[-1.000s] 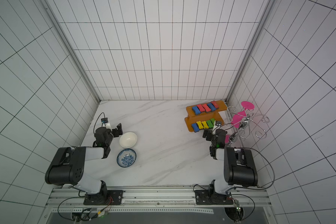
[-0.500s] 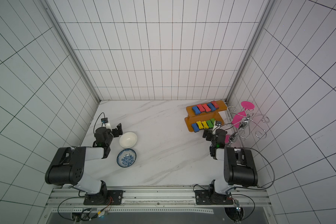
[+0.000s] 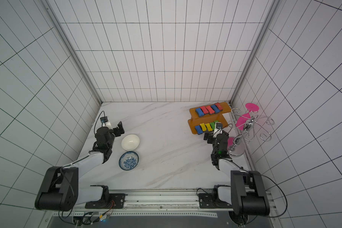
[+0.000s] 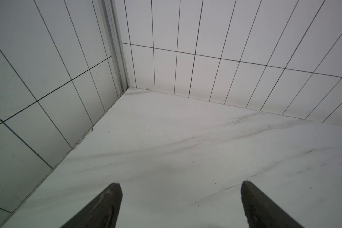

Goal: Remove the whiteboard erasers from the shelf
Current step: Move the shelf to the center of the board.

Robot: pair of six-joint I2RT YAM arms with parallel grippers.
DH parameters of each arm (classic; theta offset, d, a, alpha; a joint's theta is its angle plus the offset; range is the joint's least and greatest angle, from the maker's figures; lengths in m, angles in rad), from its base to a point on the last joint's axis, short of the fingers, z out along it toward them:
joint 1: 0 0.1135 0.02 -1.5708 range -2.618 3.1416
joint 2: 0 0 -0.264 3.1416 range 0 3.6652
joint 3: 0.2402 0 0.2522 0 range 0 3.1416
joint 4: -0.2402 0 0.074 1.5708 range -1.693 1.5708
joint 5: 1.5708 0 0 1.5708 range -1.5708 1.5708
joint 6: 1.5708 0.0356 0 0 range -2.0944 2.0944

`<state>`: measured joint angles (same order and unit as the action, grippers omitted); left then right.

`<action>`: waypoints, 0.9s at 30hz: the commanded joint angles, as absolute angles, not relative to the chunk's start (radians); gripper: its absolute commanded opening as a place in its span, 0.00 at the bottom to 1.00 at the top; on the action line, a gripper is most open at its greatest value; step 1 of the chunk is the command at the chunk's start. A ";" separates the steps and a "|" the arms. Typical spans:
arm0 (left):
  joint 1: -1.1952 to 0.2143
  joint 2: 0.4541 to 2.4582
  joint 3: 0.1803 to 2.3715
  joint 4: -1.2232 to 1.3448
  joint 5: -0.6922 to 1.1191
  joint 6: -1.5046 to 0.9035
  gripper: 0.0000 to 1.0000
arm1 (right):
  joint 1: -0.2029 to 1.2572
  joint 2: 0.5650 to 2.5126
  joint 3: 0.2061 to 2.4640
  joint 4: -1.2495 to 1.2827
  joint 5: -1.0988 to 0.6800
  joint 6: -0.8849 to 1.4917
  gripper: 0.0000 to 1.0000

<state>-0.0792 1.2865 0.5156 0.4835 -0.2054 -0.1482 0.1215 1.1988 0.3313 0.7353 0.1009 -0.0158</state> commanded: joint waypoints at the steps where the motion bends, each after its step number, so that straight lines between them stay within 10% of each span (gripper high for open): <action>1: -0.146 1.260 0.579 0.349 -0.192 -0.221 0.97 | 0.215 1.107 0.280 0.673 0.246 -0.041 0.98; 12: -0.514 1.429 0.862 0.226 -0.117 -0.443 0.89 | 0.313 0.939 0.191 0.673 0.379 -0.086 0.98; 27: -0.669 1.799 1.240 0.252 0.180 -0.631 0.80 | 0.319 0.837 0.391 0.454 0.241 0.169 0.65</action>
<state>-0.6540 1.7332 1.1728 0.2462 0.0856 -0.5770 0.3088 0.8120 0.2966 0.5522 0.2779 0.0513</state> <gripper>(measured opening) 0.803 0.658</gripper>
